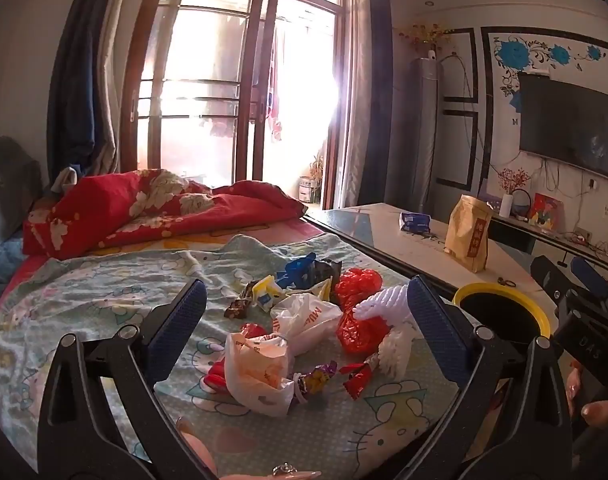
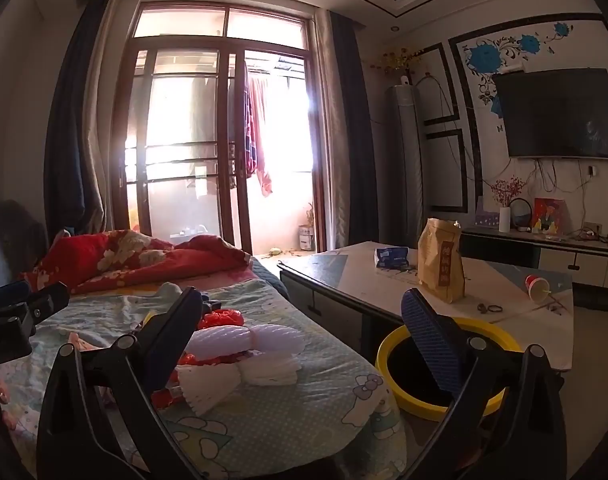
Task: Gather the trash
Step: 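Move both tools toward the trash on the bed, then close the left tool on the white plastic bag, then carry the white plastic bag with the left tool over the yellow bin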
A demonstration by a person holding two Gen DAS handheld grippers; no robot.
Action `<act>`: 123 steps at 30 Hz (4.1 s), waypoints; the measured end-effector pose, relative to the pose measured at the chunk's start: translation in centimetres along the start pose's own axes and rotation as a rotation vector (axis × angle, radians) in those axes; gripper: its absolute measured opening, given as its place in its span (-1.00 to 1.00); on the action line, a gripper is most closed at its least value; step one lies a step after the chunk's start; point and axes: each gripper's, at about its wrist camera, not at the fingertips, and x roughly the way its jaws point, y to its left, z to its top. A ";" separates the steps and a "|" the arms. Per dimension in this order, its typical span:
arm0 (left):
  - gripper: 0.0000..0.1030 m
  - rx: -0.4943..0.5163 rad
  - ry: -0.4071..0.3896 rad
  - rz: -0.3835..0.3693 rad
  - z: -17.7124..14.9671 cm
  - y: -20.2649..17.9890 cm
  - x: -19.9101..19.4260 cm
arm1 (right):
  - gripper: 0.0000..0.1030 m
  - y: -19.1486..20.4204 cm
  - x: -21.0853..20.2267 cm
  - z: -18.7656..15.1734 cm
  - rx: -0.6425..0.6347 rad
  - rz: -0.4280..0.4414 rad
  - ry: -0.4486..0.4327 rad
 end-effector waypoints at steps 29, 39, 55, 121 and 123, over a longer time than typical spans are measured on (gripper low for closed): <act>0.79 0.004 -0.002 0.000 -0.5 -0.7 -0.6 | 0.88 0.5 -0.5 0.4 0.005 0.006 -0.001; 0.79 0.008 0.004 -0.003 -0.7 -0.8 -0.8 | 0.88 0.6 -0.4 0.4 0.007 0.009 0.001; 0.79 0.001 0.057 -0.028 -1.2 -0.5 0.7 | 0.88 1.4 1.4 0.4 -0.052 0.125 0.100; -0.78 -0.178 0.276 -0.198 0.9 5.3 7.8 | -0.54 2.4 15.4 1.7 -0.063 0.331 0.462; -0.78 -0.179 0.269 -0.209 1.3 4.9 7.9 | -0.54 1.7 15.3 2.1 -0.047 0.325 0.452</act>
